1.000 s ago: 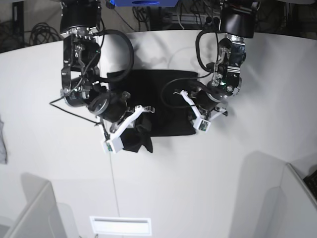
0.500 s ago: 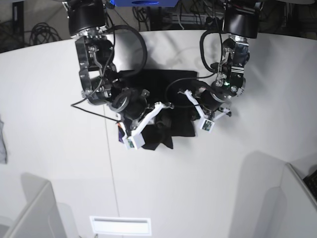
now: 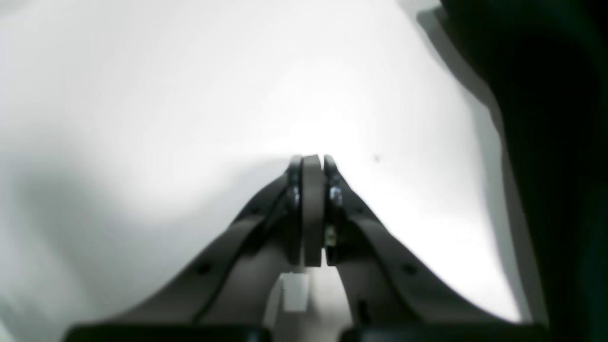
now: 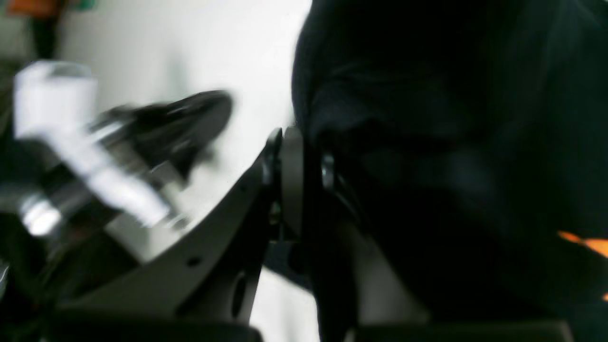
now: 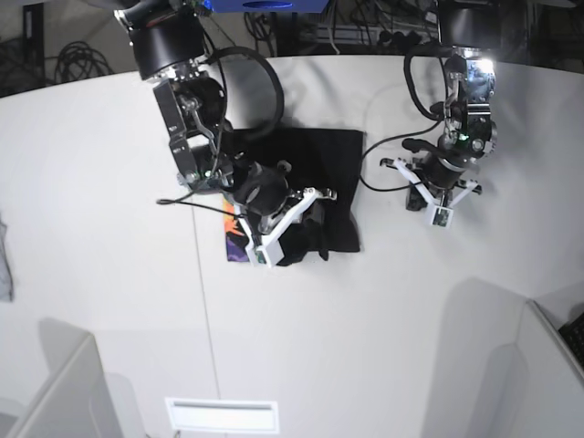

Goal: Fold the T-shirt properly
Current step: 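Lift the strip end with the right gripper and fold it toward the left gripper, then press the folded bundle flat with the right gripper, then release and withdraw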

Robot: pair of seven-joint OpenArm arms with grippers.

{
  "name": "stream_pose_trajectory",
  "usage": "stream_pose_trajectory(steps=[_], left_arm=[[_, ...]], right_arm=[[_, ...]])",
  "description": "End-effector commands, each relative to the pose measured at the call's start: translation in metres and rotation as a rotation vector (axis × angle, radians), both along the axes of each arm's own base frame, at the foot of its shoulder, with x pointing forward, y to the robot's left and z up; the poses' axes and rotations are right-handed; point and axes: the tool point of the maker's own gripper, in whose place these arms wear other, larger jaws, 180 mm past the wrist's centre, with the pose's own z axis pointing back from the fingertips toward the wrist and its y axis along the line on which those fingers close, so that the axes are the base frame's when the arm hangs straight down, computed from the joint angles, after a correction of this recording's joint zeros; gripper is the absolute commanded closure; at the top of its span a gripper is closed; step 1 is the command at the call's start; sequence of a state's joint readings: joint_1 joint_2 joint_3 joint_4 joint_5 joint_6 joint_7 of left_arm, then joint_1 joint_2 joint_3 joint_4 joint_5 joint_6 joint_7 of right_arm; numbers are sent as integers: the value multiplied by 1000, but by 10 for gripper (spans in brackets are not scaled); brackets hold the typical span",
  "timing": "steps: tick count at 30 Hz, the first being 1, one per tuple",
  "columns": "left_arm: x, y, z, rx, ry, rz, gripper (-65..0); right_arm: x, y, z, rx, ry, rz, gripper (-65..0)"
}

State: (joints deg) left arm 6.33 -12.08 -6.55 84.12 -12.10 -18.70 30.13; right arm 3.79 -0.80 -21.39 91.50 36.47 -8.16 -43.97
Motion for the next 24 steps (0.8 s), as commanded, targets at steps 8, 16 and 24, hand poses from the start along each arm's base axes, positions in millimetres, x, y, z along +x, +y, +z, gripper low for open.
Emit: stream_pose_trajectory(steps=[8,16,24], left_arm=[[-16,62,19,53,-39,136,0],[-36,110,22,88,-32,258,0],[-43,125,24,100,-30,296,0]], right_arm=[[3,12,-3,20,-13,2,0],[3,14,-1,25,-13,7,0],[-4,27,2,43,-4,33,-270]])
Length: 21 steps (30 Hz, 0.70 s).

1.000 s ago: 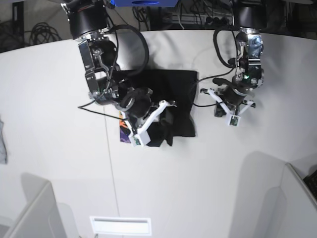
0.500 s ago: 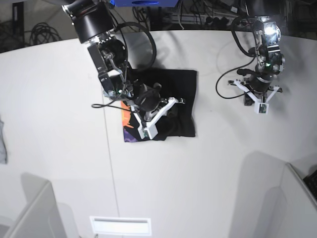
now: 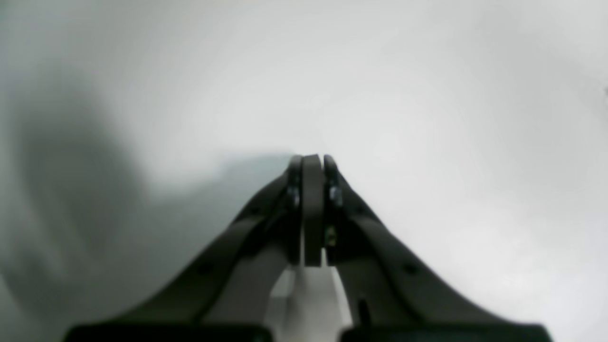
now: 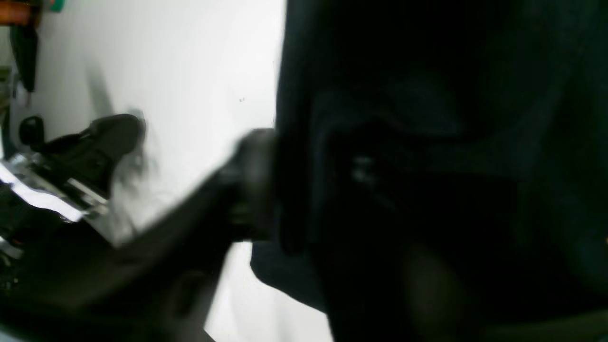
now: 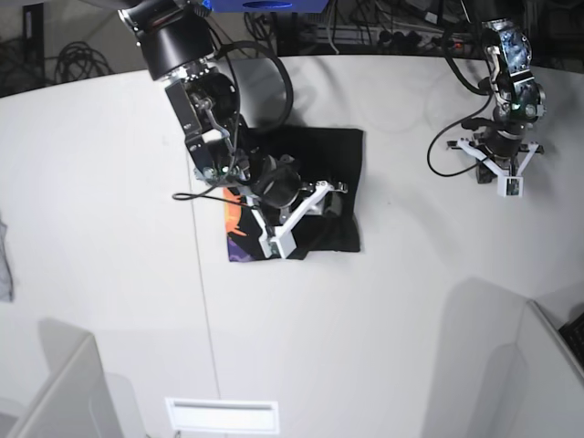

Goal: Fold the T-shirt properly
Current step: 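Press the folded bundle flat with the right gripper, then release and withdraw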

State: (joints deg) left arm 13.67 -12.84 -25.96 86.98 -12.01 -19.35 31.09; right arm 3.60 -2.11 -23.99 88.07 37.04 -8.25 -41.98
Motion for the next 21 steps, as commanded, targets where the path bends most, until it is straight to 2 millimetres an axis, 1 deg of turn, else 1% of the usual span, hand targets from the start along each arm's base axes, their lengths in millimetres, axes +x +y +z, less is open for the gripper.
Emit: stream_pose_trajectory(steps=[1,5,15,18,21], left_arm=[[7,7,12,20,-41,0,0],[7,7,12,20,-41,0,0],[7,7,12,19,-40,1,0],[8,7,12,19,-41,1,0],[8,7,13,19,-43,1,0]], right_arm=[[4,13,17,29,-41,28,-287],[-4,33,22,18,-68,106,-291],[-17,71,38,-8,-138,268,-291],[-25,89,48,-8,-175,335,-291],[-24,96,64,-7,-233,374,-291]])
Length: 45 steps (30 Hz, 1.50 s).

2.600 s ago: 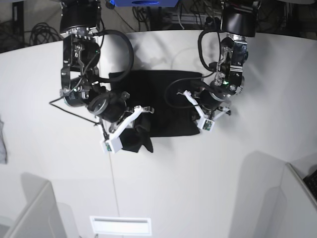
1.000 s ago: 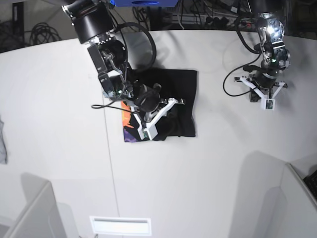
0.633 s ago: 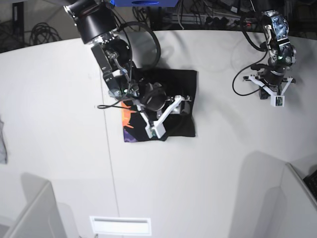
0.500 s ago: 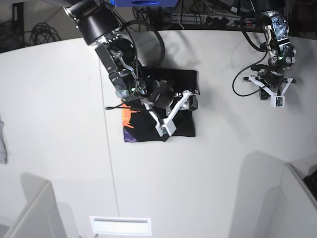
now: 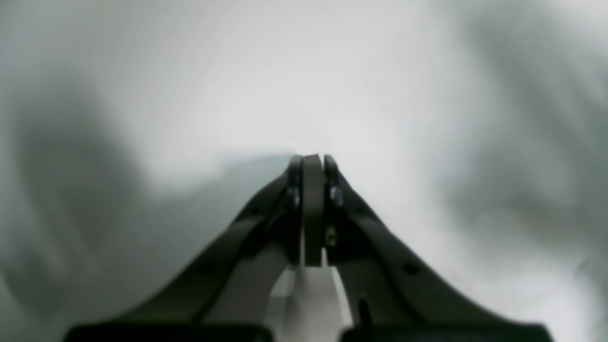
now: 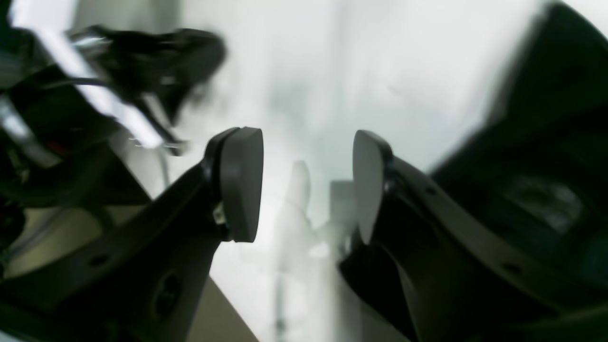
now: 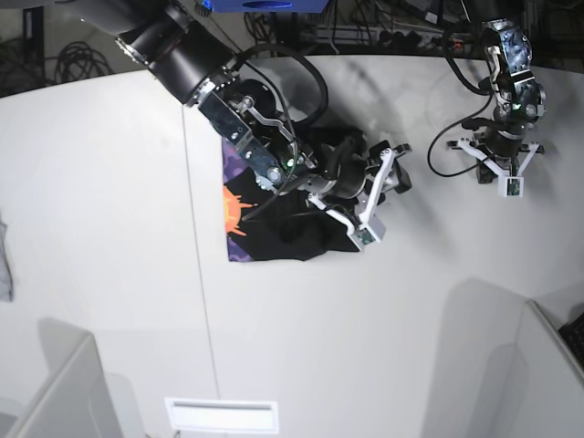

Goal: Fold the T-shirt properly
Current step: 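Press the folded bundle flat with the right gripper, then release and withdraw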

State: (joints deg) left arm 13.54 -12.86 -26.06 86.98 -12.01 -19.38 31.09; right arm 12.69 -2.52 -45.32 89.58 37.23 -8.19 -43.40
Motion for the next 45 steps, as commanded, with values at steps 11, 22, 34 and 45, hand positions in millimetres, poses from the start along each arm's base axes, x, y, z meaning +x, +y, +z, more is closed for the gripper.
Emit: stream_pose_trajectory(steps=[11,22,34,45], left_arm=[[0,27,18,32,-52,60,0],[-10,29,12,36,-29,63,0],[-12,29,11,36,-22,63,0],[-13,29,11,36,-21,65,0]], right_arm=[[63,-127,14,-75,-83,-343,0],[97,-172,-23,-190,-61,-484,0],[84,-94,-16,-174,-95,-340,0],[57,-10,22,-60,-128,-194,0]])
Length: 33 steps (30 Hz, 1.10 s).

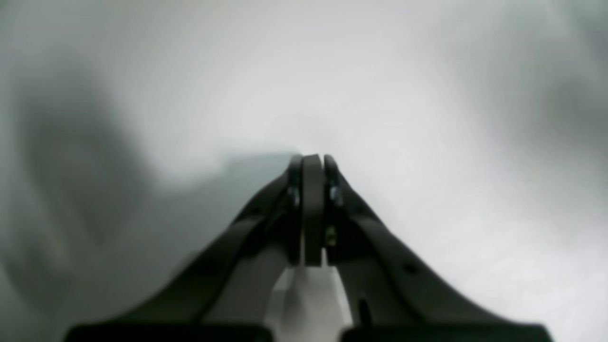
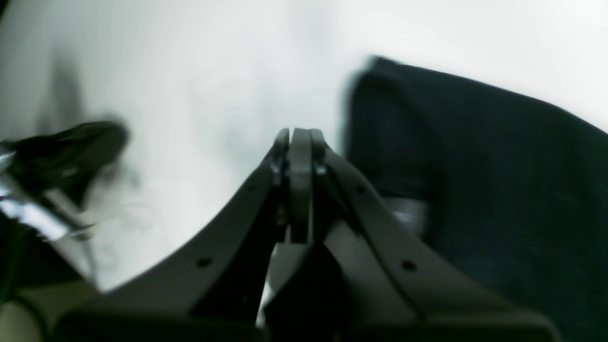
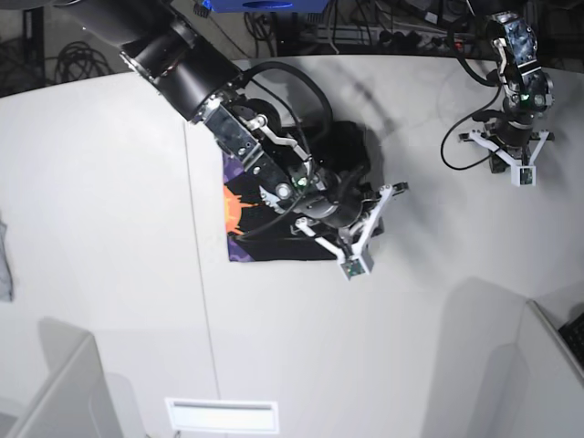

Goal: Fold the T-shirt properly
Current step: 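Press the folded bundle flat with the right gripper, then release and withdraw, then grasp the edge of the folded shirt with the left gripper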

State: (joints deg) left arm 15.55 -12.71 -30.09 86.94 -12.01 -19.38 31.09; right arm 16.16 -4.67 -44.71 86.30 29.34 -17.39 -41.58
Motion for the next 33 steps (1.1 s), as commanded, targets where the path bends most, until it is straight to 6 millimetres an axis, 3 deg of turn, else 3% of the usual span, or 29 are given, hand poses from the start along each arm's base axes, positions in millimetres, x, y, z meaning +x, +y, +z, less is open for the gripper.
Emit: stream_pose_trajectory(steps=[1,4,11,17,22,26,29,33], left_arm=[[7,7,12,22,-39,-2,0],[7,7,12,23,-39,-2,0],[4,-3,12,20,-35,-36,0],[19,-54,33,-80,-134,-179,0],[28,-86,65,-266,-287,-201,0],[36,-123,77,-434,-353,-248,0],[41,-143,81,-510,-372,-275,-5],[46,-164,83,-544,-373,-322,-285]], right_arm=[[6,10,23,42,-60,14,0],[2,6,35,47,-72,30,0],[8,-64,43,64,-69,-106,0],[17,-151,43,47,-93,-308,0],[12,-221,25,-10,-62,-469,0],[6,-262,15,-46,-41,-571,0],[1,-282,11,-63,-40,-621,0],[-12,-294,1,-99,-60,-621,0]])
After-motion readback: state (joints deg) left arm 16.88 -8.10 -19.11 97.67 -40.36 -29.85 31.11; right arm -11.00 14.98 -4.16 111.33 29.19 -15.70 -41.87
